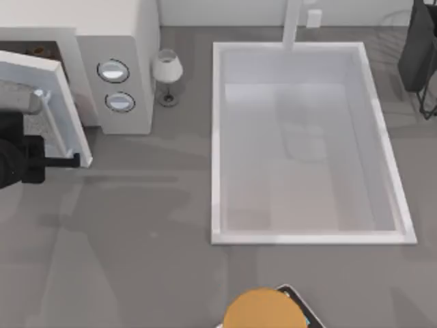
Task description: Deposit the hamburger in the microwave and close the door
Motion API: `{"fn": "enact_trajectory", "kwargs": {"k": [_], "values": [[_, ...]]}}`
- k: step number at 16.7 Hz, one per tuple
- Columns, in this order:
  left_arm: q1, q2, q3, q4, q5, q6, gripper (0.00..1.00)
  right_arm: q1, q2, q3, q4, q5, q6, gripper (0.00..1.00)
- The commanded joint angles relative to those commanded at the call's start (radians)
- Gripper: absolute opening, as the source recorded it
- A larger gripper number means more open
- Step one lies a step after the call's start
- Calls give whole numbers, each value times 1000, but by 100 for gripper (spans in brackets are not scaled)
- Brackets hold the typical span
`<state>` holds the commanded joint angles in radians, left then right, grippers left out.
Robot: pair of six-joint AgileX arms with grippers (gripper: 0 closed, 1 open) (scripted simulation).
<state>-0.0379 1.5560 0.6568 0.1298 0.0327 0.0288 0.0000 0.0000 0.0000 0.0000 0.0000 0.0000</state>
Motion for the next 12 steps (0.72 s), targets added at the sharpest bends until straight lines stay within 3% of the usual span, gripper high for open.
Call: {"fn": "enact_trajectory", "kwargs": {"k": [12], "values": [[2,339,356,-16,3,1,0,0,0,0,0,0,0,100]]}}
